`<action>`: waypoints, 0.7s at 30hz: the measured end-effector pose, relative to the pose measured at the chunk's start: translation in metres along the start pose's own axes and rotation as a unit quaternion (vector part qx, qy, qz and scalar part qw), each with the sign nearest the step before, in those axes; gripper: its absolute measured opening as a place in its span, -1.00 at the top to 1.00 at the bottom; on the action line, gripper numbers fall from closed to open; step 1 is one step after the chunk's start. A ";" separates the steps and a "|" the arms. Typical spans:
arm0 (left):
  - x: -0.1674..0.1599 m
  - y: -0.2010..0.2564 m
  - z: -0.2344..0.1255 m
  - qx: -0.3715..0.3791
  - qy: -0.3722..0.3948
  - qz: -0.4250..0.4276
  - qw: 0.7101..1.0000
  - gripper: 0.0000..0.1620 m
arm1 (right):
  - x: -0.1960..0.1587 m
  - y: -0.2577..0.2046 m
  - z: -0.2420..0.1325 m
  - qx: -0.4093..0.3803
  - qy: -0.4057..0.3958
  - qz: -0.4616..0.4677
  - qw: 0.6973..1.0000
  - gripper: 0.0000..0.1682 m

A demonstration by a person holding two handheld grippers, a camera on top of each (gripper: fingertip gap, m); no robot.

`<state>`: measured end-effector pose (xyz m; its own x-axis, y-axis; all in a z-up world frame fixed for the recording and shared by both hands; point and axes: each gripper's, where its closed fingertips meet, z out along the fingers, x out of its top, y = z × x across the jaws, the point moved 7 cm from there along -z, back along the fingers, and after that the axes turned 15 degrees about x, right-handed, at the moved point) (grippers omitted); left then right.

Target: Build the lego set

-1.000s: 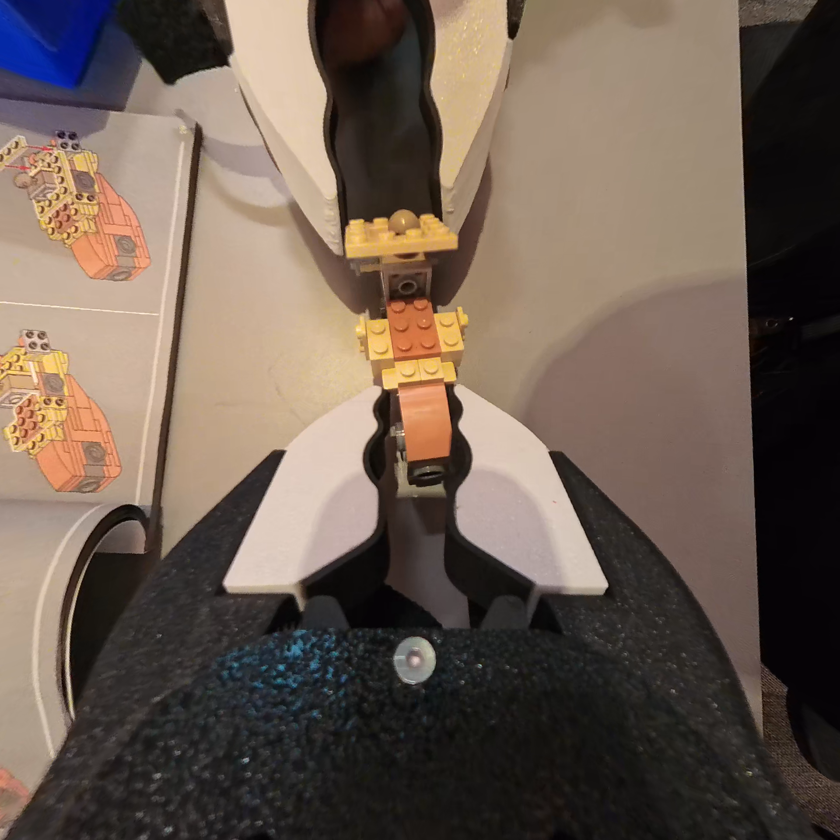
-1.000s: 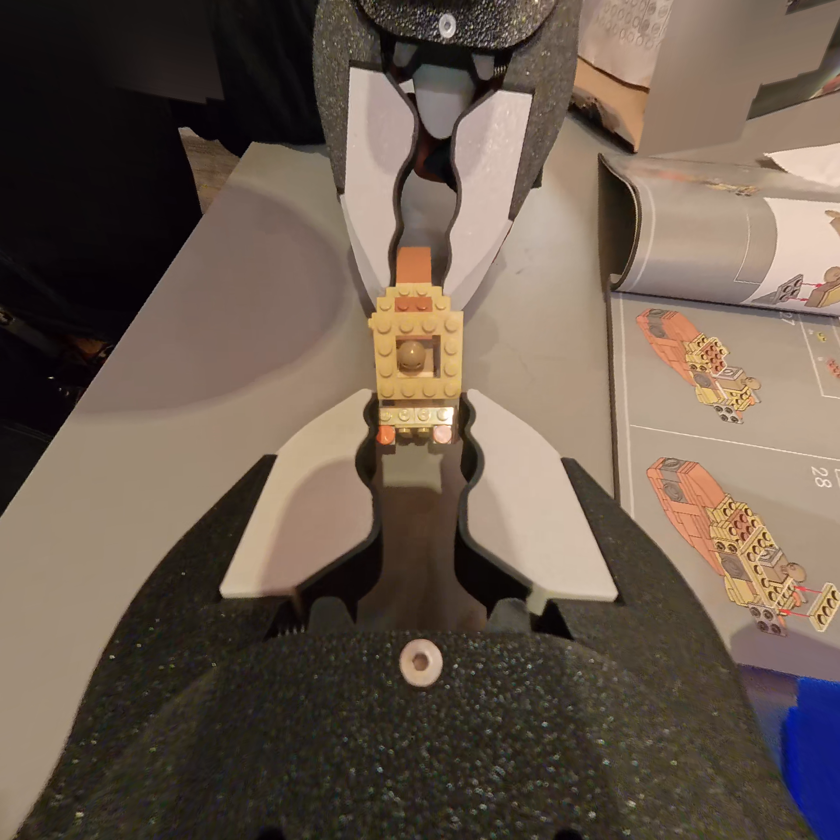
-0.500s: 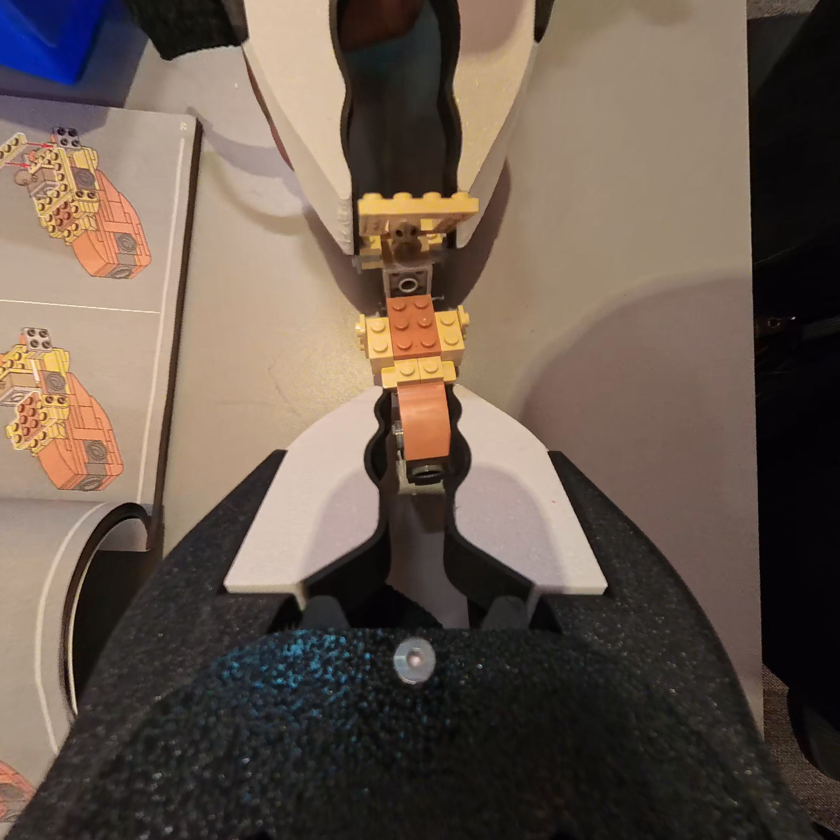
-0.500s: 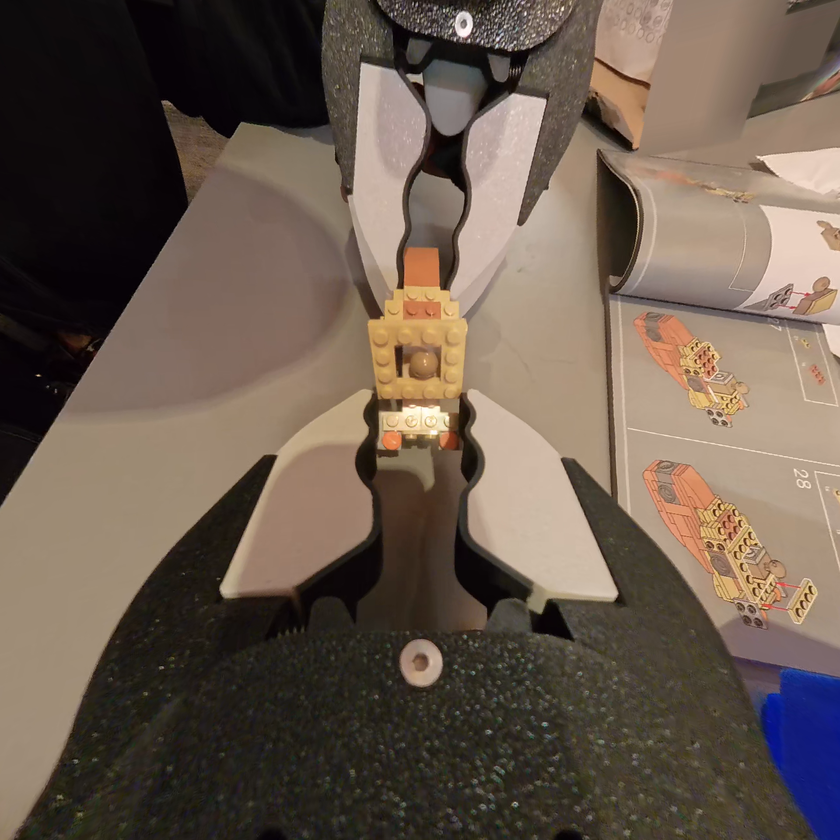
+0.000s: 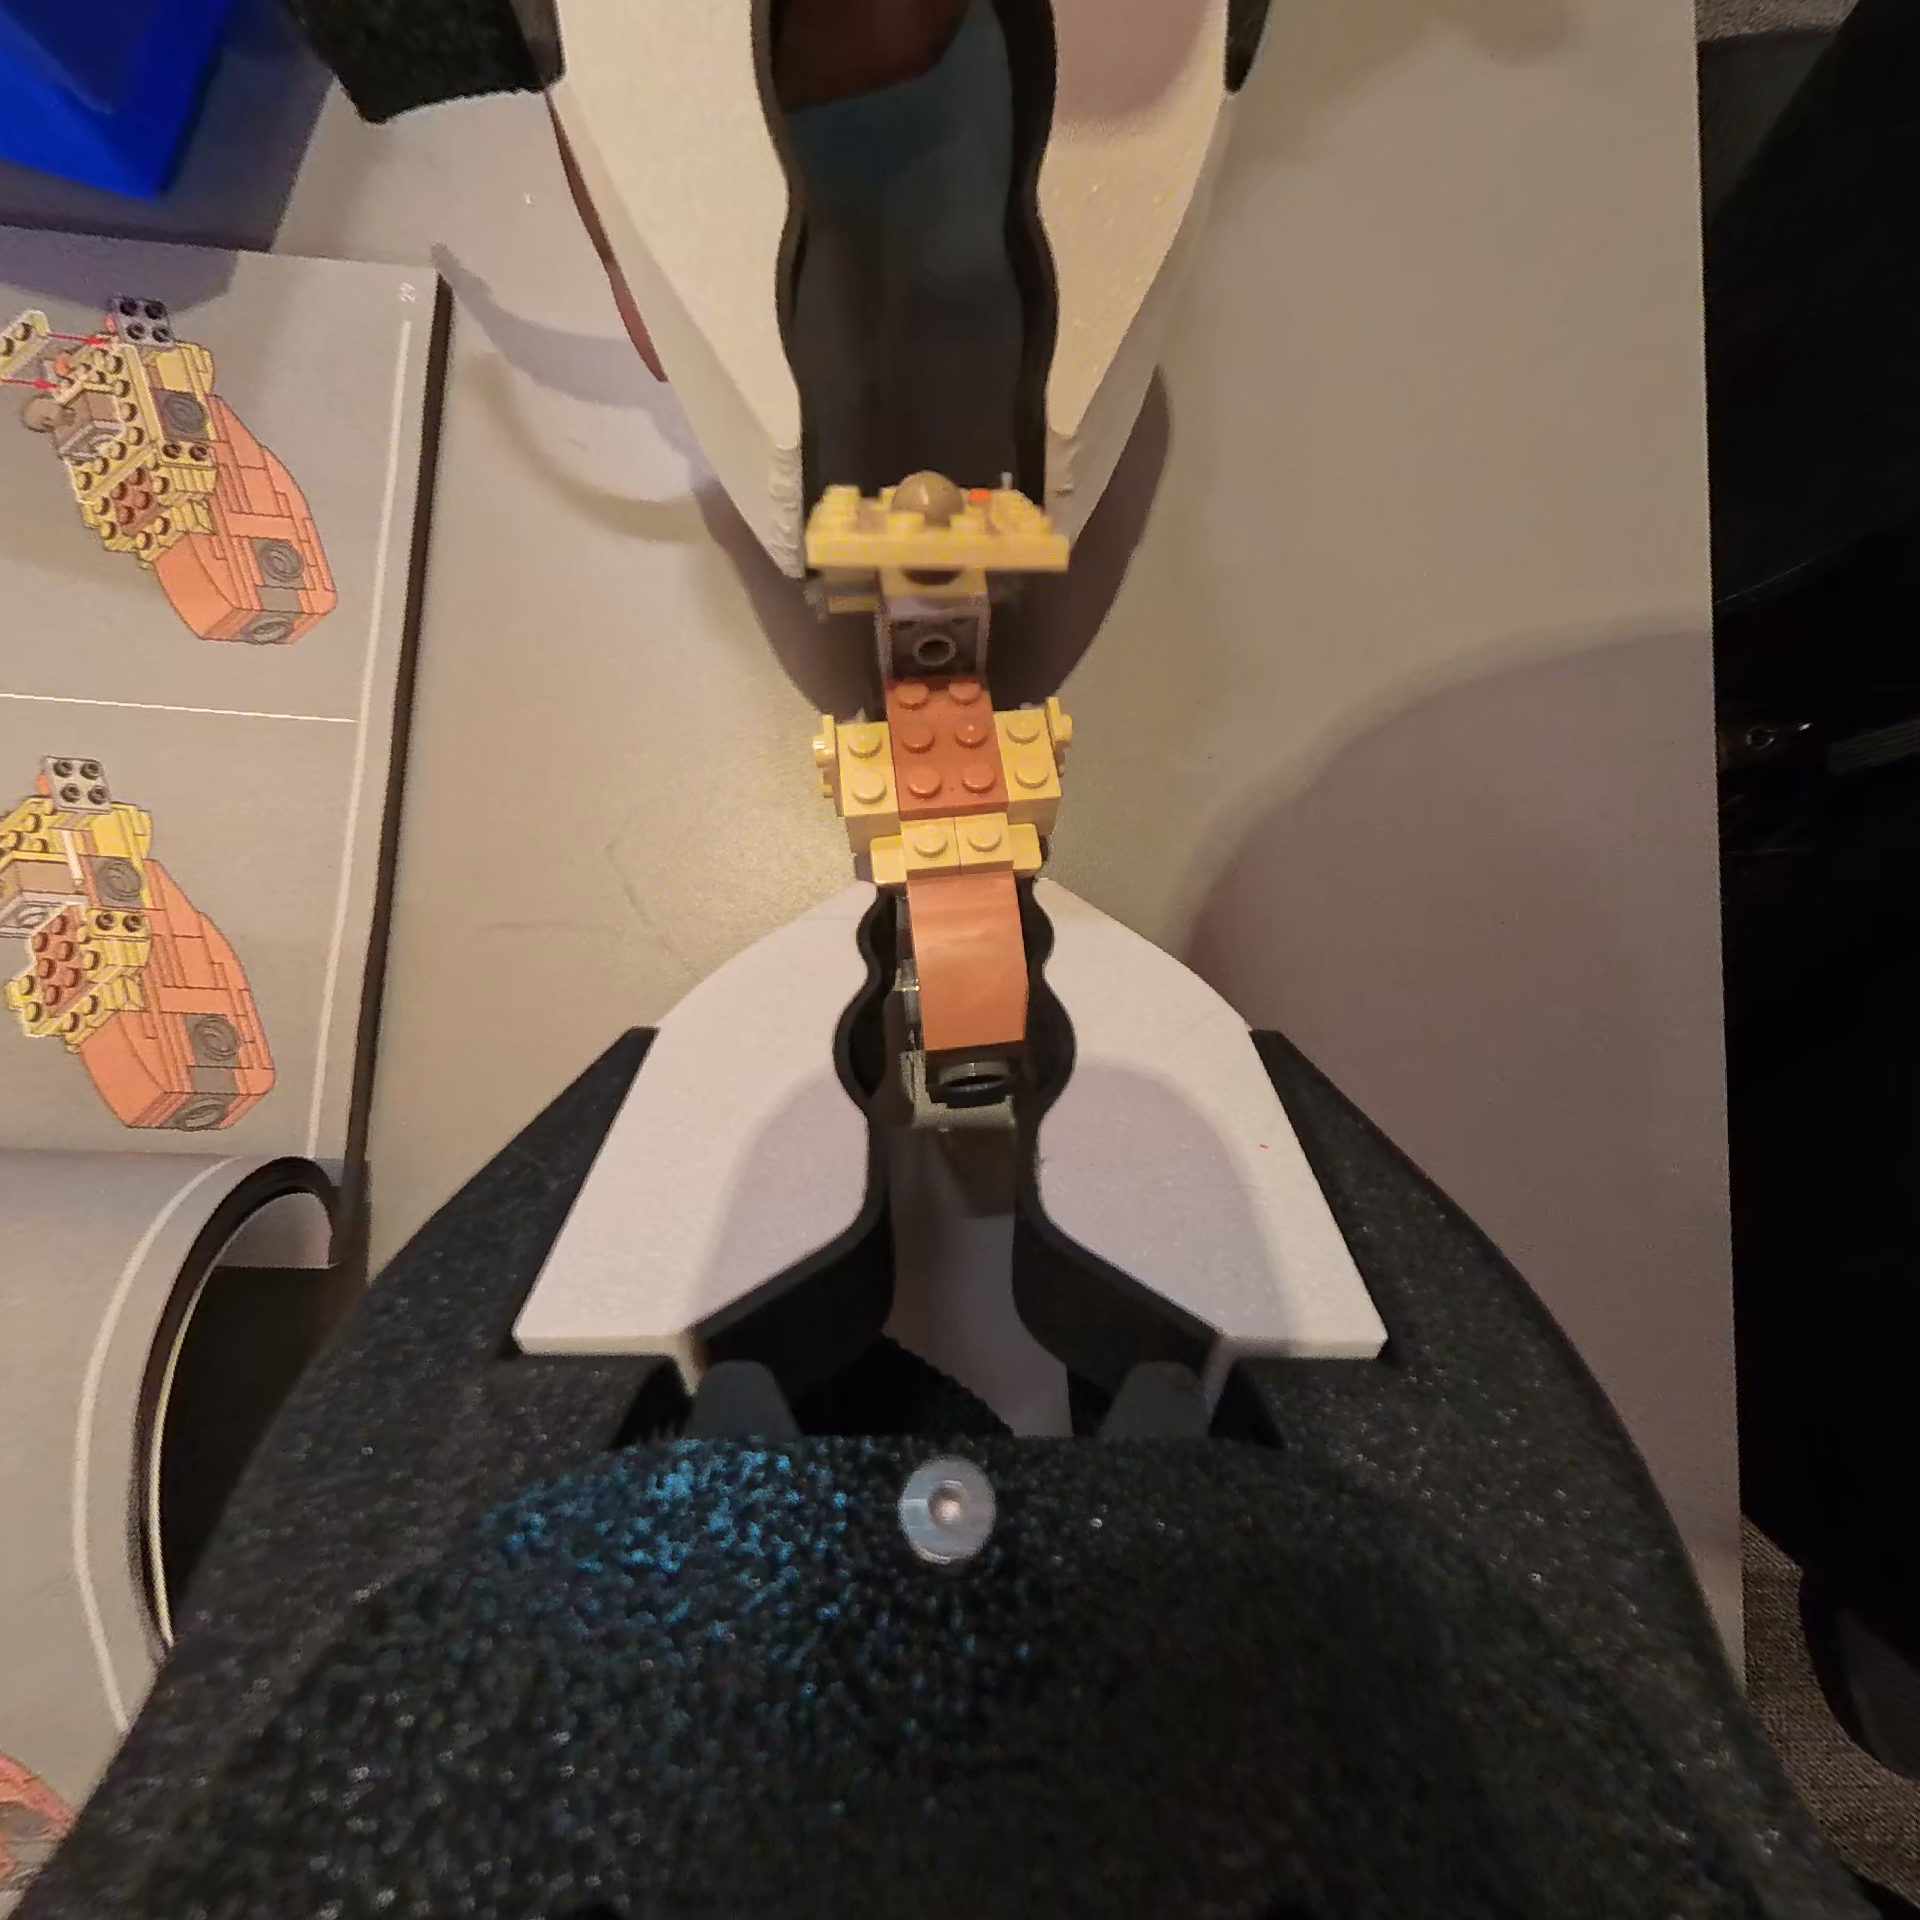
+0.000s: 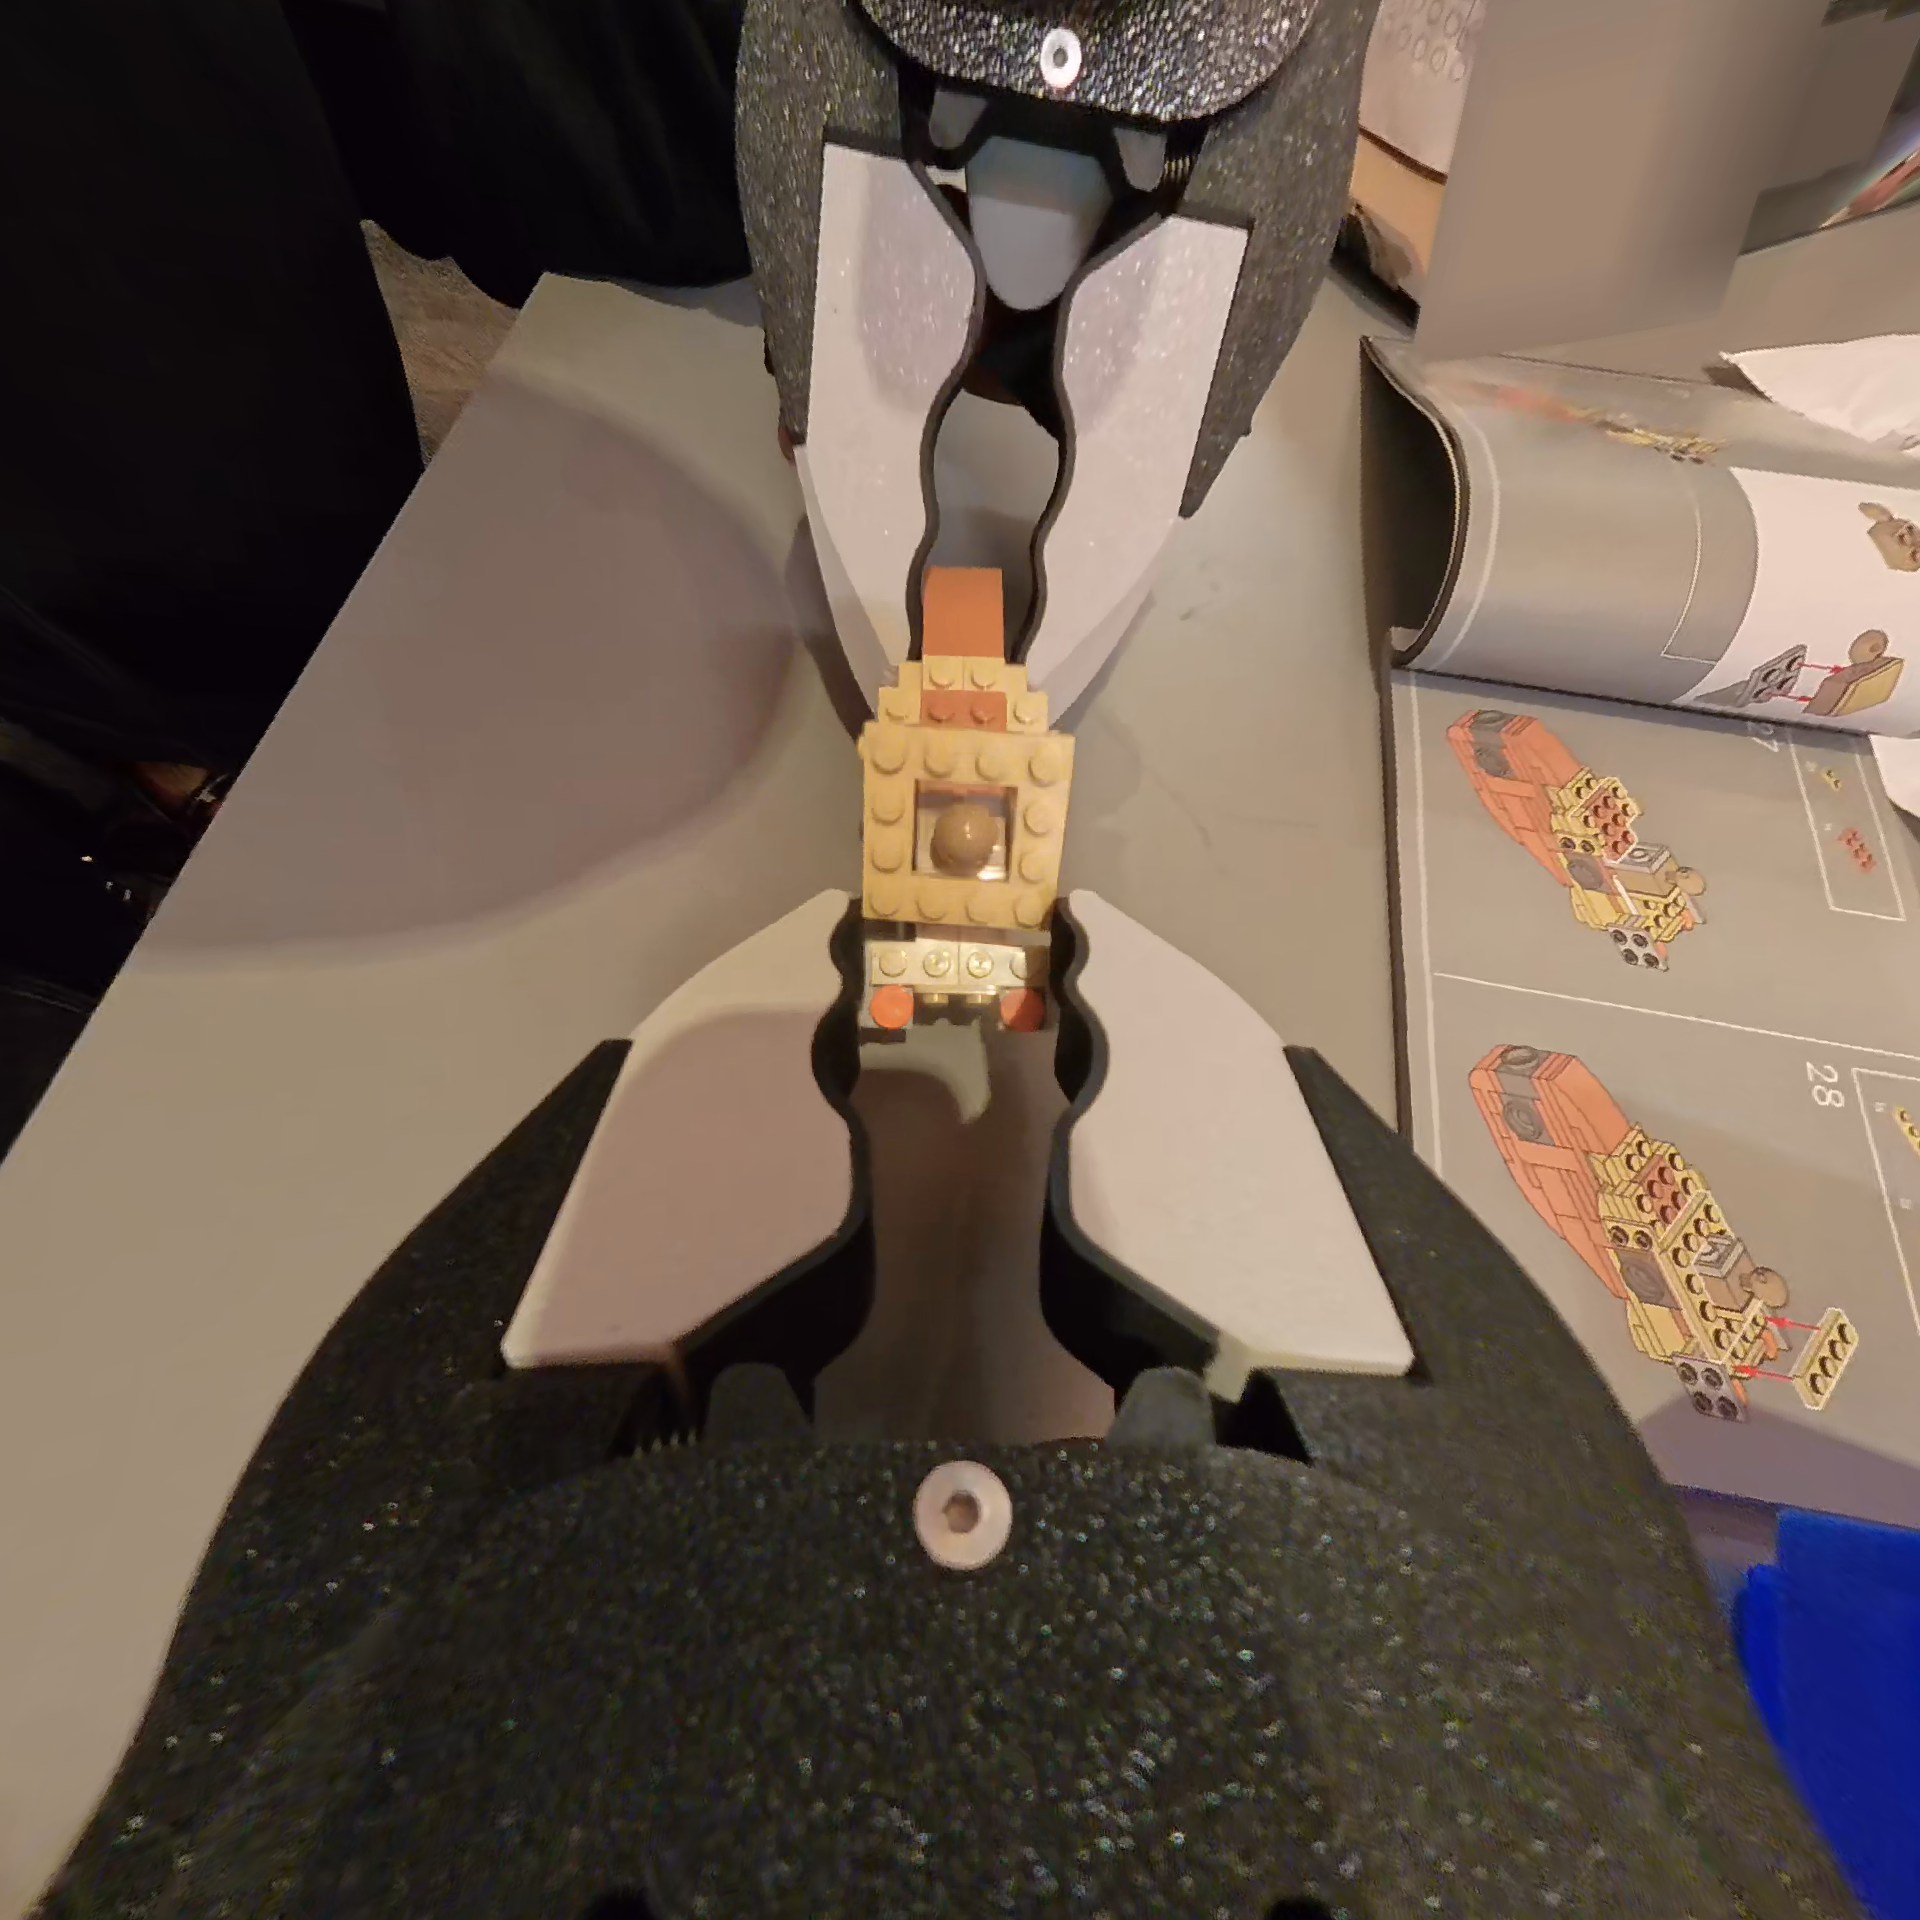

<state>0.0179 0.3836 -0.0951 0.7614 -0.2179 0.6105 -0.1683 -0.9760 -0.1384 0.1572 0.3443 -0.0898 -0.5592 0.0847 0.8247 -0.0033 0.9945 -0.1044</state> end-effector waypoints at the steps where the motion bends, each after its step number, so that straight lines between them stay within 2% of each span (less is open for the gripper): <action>1: 0.000 0.000 0.000 0.000 0.000 0.001 1.000 0.73 | 0.000 0.000 0.000 -0.001 -0.001 0.000 1.000 0.60; 21: 0.001 0.000 0.000 -0.001 0.000 0.002 1.000 0.76 | 0.005 -0.003 0.003 0.003 0.007 -0.013 1.000 0.57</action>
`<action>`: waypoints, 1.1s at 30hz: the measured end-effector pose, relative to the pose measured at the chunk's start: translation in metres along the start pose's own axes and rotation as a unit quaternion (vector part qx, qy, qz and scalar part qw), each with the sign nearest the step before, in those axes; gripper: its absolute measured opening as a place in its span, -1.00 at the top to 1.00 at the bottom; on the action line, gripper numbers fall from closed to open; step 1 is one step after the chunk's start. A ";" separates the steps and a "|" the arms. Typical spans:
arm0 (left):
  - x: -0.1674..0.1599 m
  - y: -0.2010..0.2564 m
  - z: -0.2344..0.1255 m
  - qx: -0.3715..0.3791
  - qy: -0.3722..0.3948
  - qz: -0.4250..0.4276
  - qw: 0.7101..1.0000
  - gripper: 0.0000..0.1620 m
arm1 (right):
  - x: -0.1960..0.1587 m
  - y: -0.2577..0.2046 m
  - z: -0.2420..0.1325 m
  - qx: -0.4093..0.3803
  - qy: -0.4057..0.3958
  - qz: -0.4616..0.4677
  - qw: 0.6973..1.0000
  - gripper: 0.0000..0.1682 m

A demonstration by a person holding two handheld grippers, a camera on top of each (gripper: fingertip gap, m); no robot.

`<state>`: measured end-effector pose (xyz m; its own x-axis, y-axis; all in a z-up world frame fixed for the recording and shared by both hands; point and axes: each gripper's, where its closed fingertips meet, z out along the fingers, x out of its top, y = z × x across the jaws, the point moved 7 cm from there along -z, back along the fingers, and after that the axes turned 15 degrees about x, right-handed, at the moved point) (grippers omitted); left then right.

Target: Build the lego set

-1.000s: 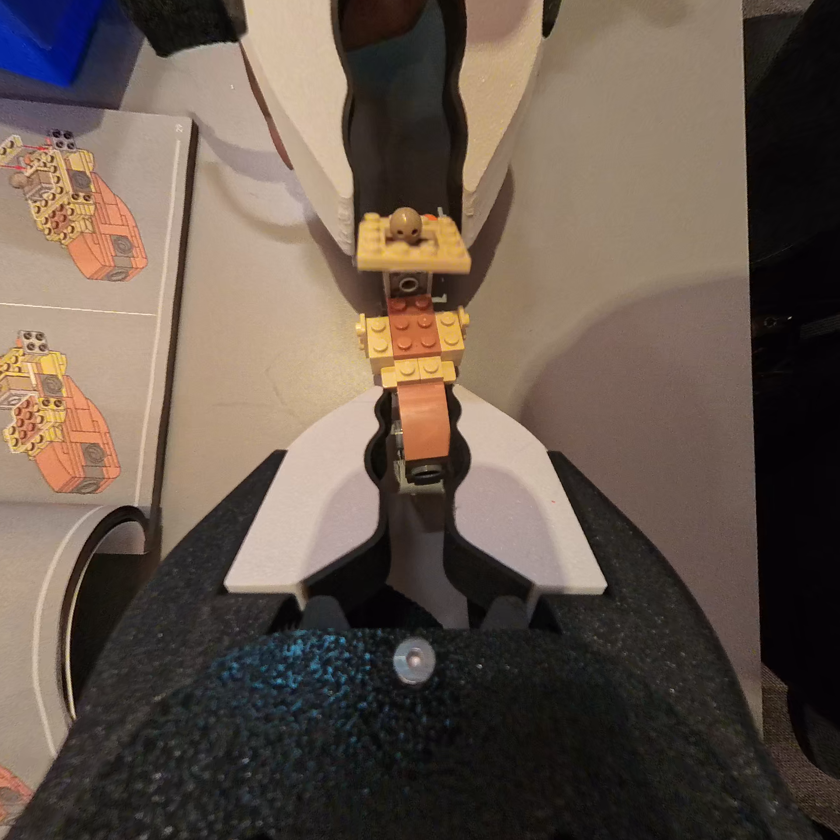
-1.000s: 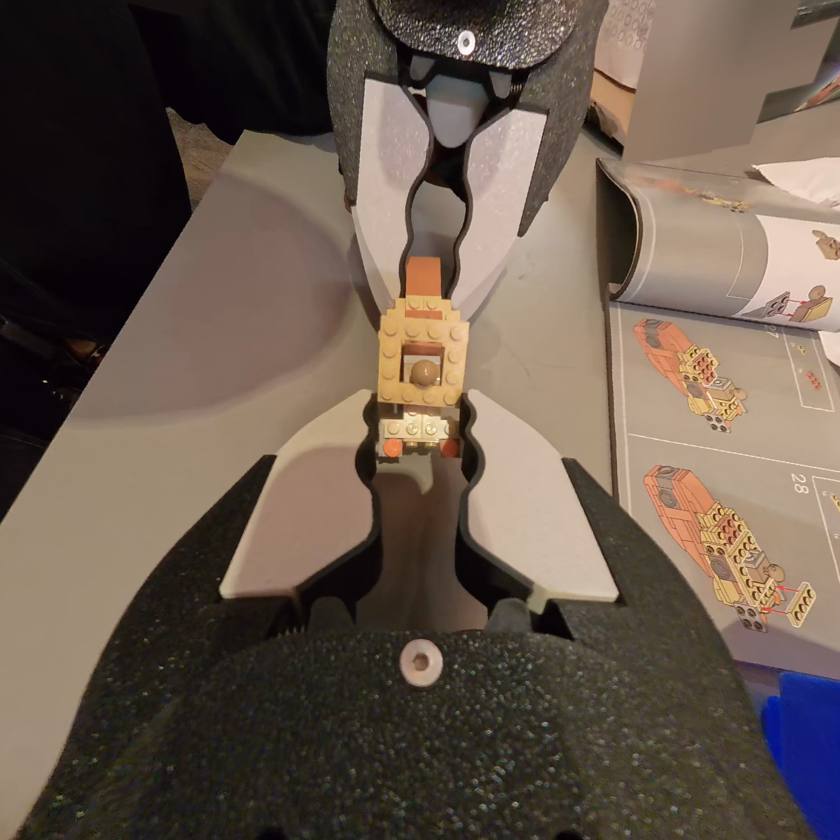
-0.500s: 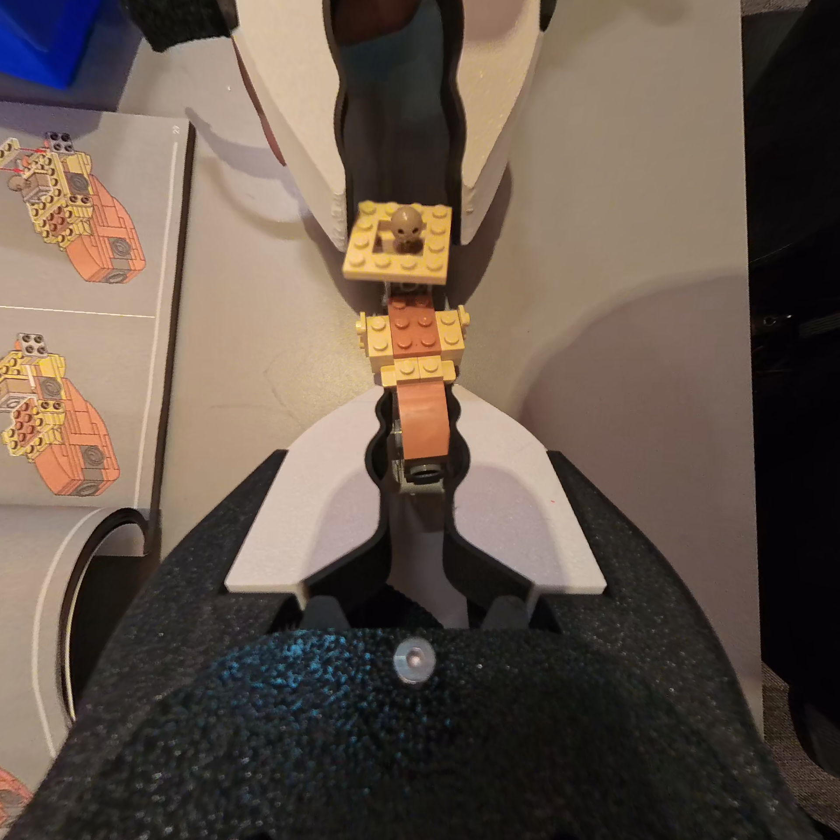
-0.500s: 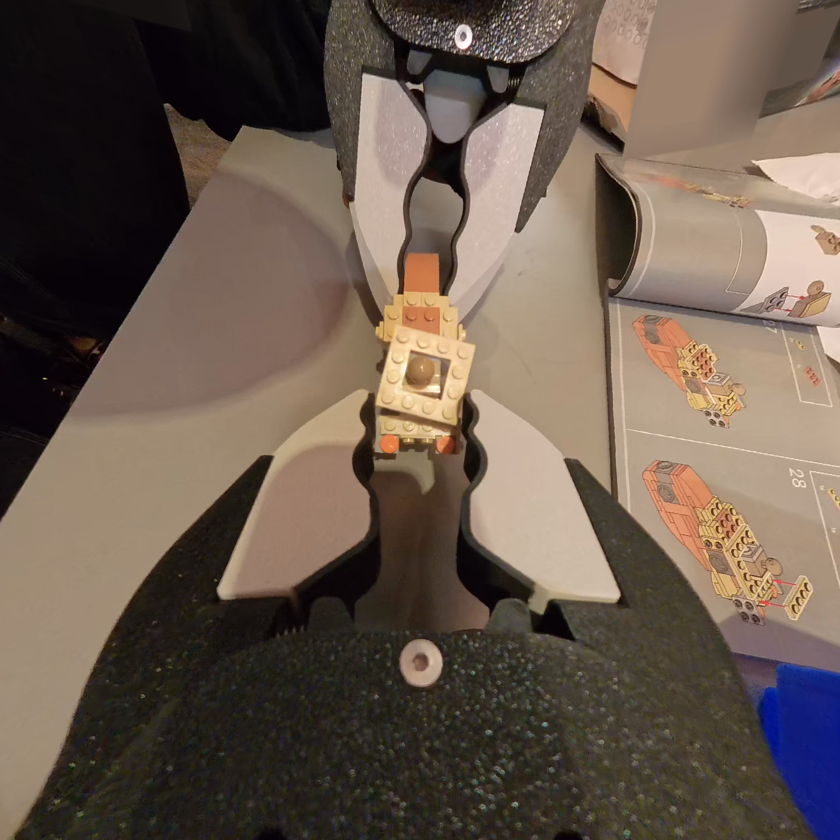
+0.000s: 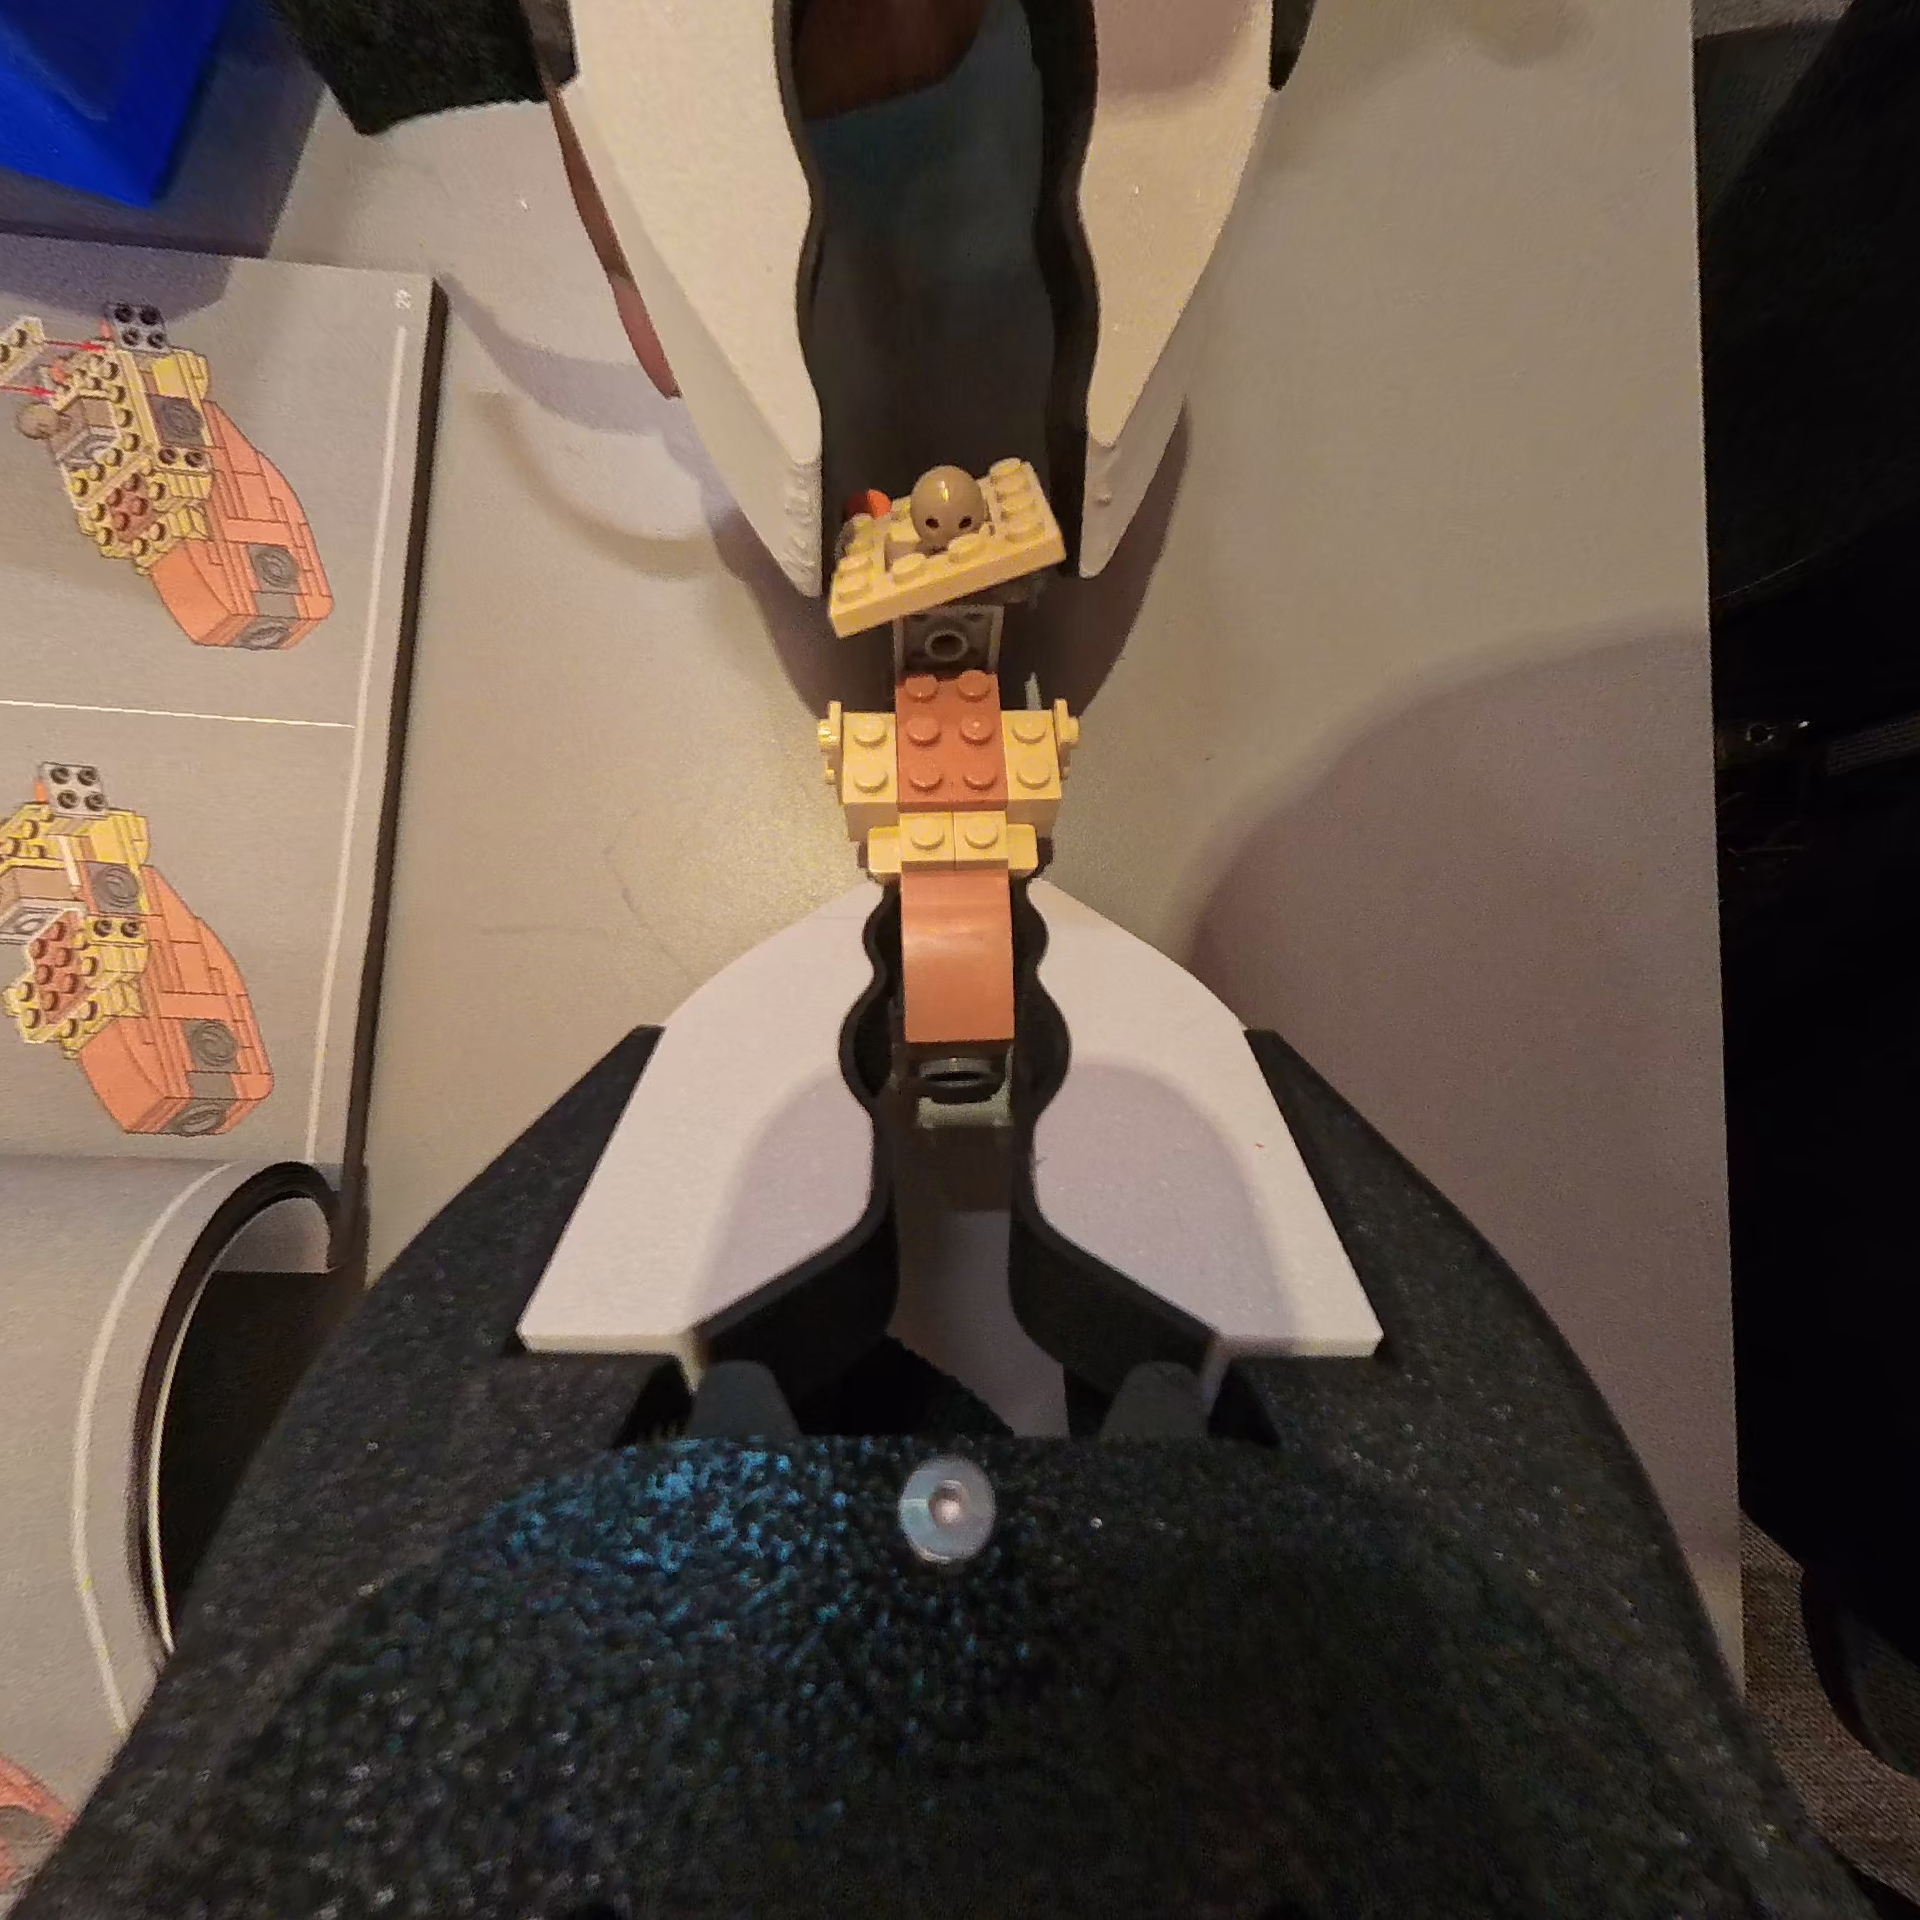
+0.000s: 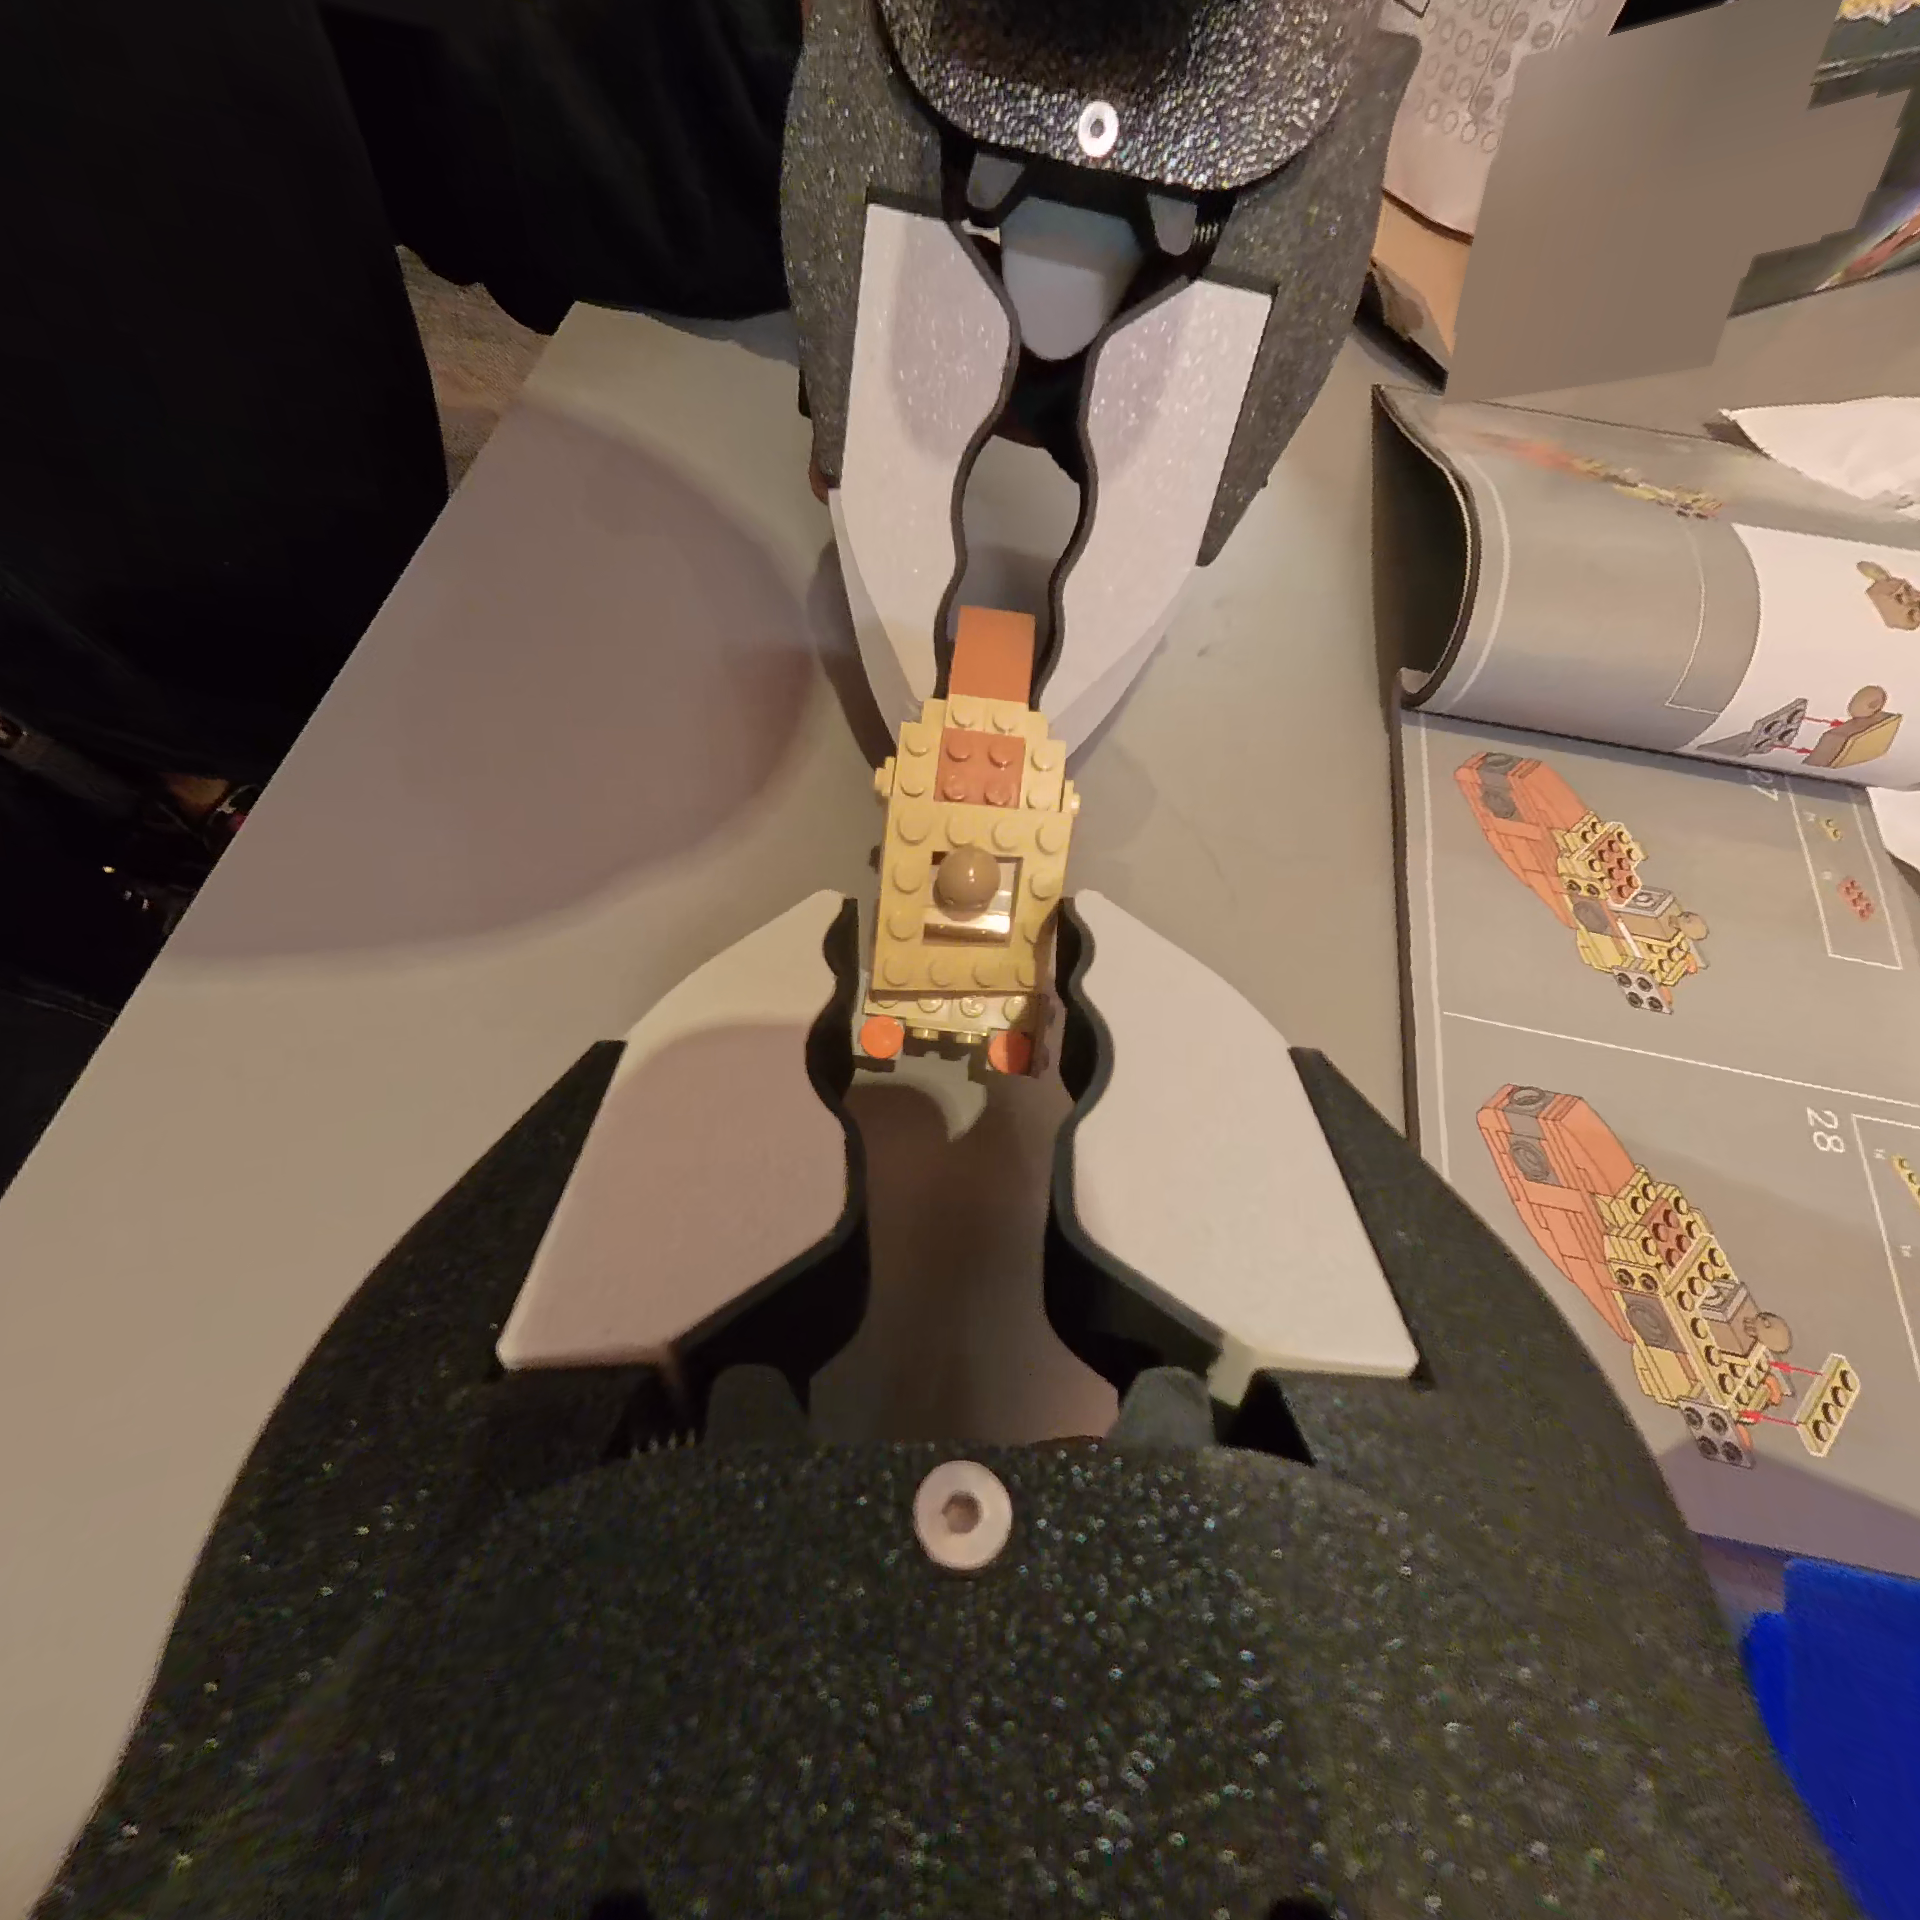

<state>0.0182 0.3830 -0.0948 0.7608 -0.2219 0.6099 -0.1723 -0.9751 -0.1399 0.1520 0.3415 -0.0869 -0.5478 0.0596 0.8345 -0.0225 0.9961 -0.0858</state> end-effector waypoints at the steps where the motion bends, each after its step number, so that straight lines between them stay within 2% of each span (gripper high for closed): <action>1: 0.000 0.000 0.000 0.000 0.000 0.000 1.000 0.76 | 0.000 0.000 0.000 0.000 -0.001 0.000 1.000 0.57; 15: 0.000 0.001 0.000 -0.001 0.000 0.001 1.000 0.76 | 0.009 -0.004 0.003 -0.039 -0.015 0.008 0.999 0.54; 26: 0.001 0.000 0.000 0.000 -0.001 -0.002 1.000 0.77 | 0.016 -0.006 0.010 -0.121 -0.058 0.065 0.989 0.58; 33: 0.001 0.000 0.001 0.000 -0.001 -0.006 1.000 0.77 | 0.018 -0.011 0.017 -0.166 -0.081 0.079 0.980 0.54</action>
